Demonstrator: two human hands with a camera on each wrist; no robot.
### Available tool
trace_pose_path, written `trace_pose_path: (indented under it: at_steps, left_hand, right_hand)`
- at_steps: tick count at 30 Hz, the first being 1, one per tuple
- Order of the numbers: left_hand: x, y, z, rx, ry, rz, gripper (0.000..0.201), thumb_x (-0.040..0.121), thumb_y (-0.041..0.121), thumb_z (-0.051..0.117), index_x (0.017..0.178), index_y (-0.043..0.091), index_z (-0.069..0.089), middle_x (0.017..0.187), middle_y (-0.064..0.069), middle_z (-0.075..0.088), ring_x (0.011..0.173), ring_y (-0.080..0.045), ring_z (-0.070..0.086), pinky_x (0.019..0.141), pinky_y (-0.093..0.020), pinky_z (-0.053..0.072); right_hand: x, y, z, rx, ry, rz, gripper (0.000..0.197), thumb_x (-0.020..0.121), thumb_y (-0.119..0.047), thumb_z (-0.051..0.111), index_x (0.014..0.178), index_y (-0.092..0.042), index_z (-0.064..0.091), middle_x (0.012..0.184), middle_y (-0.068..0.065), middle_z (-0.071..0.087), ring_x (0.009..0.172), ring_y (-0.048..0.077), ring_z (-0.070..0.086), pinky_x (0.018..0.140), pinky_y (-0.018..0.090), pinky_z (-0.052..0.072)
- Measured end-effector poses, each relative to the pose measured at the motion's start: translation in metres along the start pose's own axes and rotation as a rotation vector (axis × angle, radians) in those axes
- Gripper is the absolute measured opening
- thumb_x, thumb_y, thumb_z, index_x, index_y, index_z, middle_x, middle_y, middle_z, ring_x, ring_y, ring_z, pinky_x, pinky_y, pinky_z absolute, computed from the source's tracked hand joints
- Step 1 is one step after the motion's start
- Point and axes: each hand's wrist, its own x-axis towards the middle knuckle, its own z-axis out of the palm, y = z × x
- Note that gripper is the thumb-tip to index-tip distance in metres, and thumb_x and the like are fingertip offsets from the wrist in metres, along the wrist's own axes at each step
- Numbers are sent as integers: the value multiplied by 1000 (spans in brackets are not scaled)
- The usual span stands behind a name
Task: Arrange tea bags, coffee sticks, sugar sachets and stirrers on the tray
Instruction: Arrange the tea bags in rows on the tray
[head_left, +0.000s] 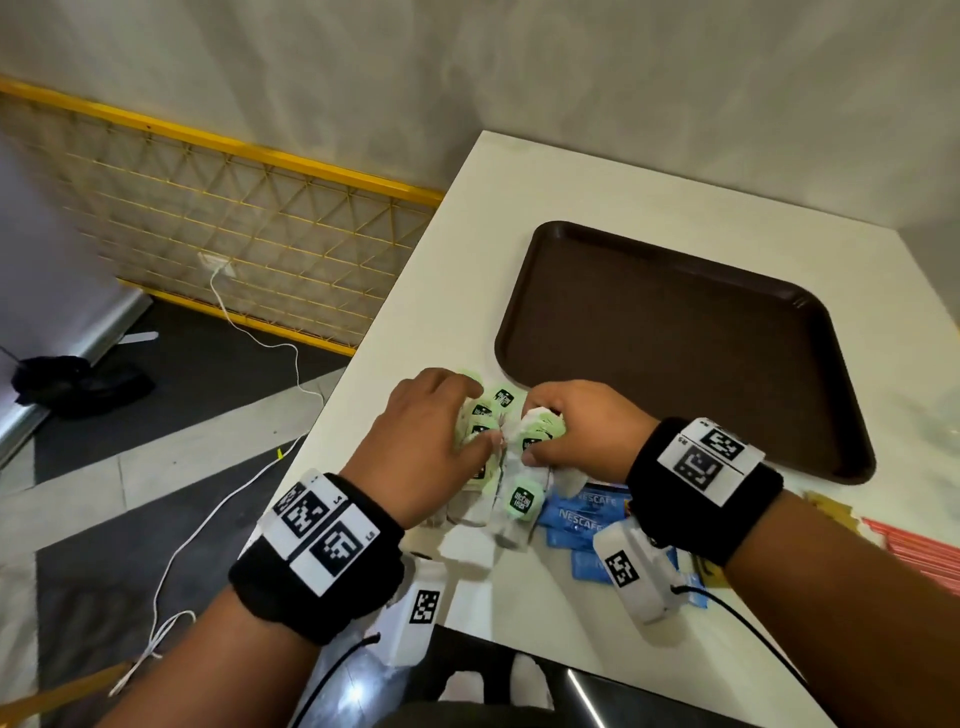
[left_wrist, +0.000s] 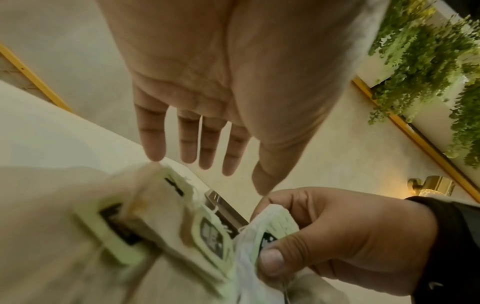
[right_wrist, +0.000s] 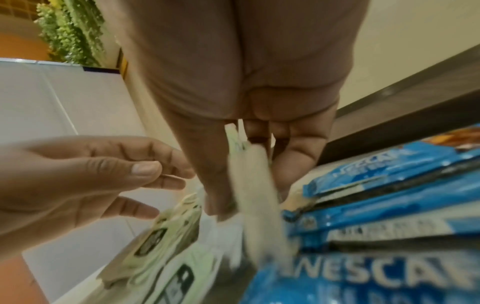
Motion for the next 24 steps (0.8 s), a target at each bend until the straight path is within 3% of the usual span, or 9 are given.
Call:
trace_pose_path:
  at_steps: [5, 7, 10, 13, 15, 18, 21, 24]
  left_hand:
    - [16, 14, 0, -68, 121, 69, 38, 92, 43, 53, 125, 23, 53, 126, 3, 52, 118, -17, 46, 95, -28, 37]
    - [25, 26, -4, -208, 121, 61, 38, 95, 47, 47, 124, 23, 54, 123, 4, 55, 116, -13, 49, 97, -33, 43]
    - [41, 44, -9, -544, 27, -51, 44, 93, 59, 39, 120, 27, 54, 112, 11, 61, 106, -5, 56, 97, -38, 47]
    - [58, 61, -8, -932, -178, -183, 63, 83, 74, 37, 125, 31, 53, 119, 3, 65, 111, -14, 62, 94, -41, 50]
    - [68, 72, -6, -1182, -293, -242, 62, 89, 67, 39, 130, 23, 52, 120, -6, 65, 106, -21, 65, 81, -40, 56]
    - [80, 85, -5, -1267, -277, -275, 49, 94, 53, 44, 127, 18, 51, 114, -8, 65, 92, -22, 69, 66, -34, 57]
    - [96, 86, -1, -1267, -223, -272, 34, 98, 42, 45, 120, 18, 51, 111, -7, 65, 87, -20, 68, 65, -29, 58]
    - [111, 83, 2, -1283, -198, -291, 32, 98, 41, 45, 119, 18, 52, 107, -6, 65, 86, -18, 68, 63, -27, 57]
  right_hand:
    - [-9, 13, -30, 184, 40, -33, 23, 72, -26, 80, 87, -18, 65, 85, 0, 68, 79, 17, 64, 75, 39, 52]
    - [-13, 13, -48, 262, 59, -74, 24, 71, -23, 81, 87, -14, 66, 85, 2, 70, 80, 18, 66, 77, 42, 54]
    - [-17, 7, -72, 428, 68, -142, 29, 70, -21, 82, 90, -8, 66, 88, 11, 71, 84, 28, 67, 79, 45, 53]
    - [-13, 2, -90, 468, 97, -204, 30, 71, -19, 81, 91, -5, 65, 89, 13, 71, 85, 31, 67, 79, 45, 53]
    - [-7, 3, -96, 412, 150, -222, 28, 70, -20, 82, 89, -8, 65, 86, 8, 71, 81, 26, 68, 79, 46, 54]
    - [6, 11, -101, 308, 227, -178, 28, 68, -23, 82, 89, -13, 65, 84, 3, 70, 79, 20, 67, 78, 46, 54]
    - [17, 21, -106, 309, 241, -147, 34, 68, -24, 82, 95, -14, 65, 90, 3, 70, 84, 20, 67, 81, 47, 53]
    - [27, 33, -109, 395, 220, -129, 41, 72, -23, 78, 109, -15, 62, 100, 4, 70, 90, 24, 68, 86, 48, 54]
